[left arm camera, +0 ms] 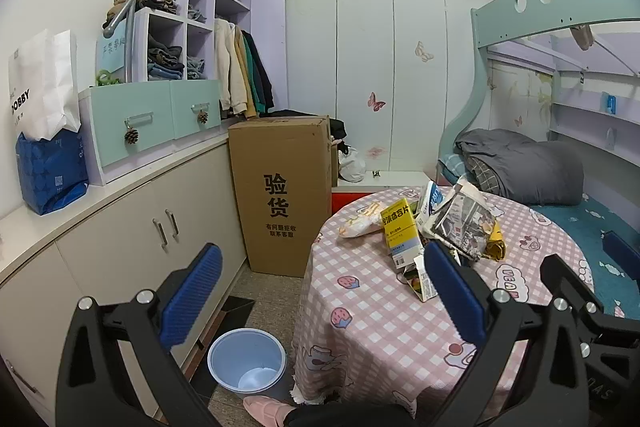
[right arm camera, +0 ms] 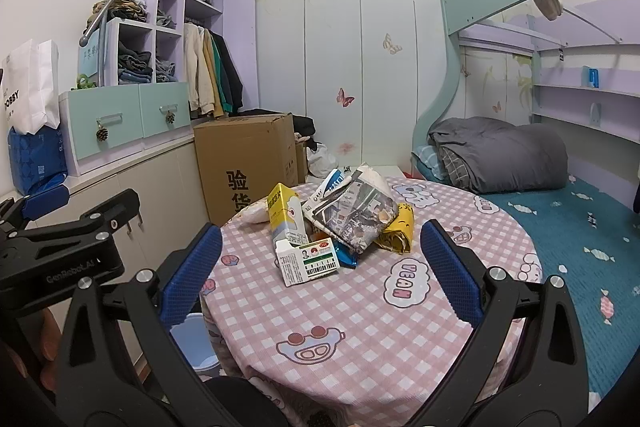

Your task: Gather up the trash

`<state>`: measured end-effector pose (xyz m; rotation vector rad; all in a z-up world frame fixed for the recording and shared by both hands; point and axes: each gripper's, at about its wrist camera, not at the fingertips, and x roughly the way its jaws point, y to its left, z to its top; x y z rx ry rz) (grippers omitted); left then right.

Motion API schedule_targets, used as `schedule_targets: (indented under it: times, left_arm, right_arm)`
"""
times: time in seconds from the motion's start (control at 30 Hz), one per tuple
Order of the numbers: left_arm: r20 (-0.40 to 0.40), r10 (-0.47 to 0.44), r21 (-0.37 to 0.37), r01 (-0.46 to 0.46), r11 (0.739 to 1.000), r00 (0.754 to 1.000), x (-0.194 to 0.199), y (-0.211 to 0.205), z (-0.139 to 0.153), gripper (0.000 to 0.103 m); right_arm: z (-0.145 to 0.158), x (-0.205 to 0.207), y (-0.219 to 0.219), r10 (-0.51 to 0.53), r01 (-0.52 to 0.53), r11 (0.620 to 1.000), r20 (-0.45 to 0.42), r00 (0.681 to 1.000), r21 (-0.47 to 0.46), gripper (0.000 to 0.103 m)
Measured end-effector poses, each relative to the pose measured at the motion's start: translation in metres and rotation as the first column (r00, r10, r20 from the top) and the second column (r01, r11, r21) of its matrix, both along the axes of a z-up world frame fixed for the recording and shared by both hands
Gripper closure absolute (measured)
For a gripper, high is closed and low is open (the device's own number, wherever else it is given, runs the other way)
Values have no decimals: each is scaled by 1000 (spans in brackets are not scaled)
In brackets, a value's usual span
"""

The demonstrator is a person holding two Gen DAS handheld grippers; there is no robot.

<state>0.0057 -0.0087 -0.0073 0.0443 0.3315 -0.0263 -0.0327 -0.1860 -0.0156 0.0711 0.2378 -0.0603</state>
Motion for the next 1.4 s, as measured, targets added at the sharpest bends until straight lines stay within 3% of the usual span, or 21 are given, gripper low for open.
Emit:
schedule_targets:
  times: [0.97,1.4]
  left_arm:
    - [-36,-18,-7,18,1000,999,4,-3,-6,4]
    - [-77,-8,30,10,999,997,16,-14,-14,4]
  right_arm:
    - [-7,1,-13,11,-9,999,-43,999,48,6]
    - [-18,13,-25,32,-23,995,-95,995,92,6]
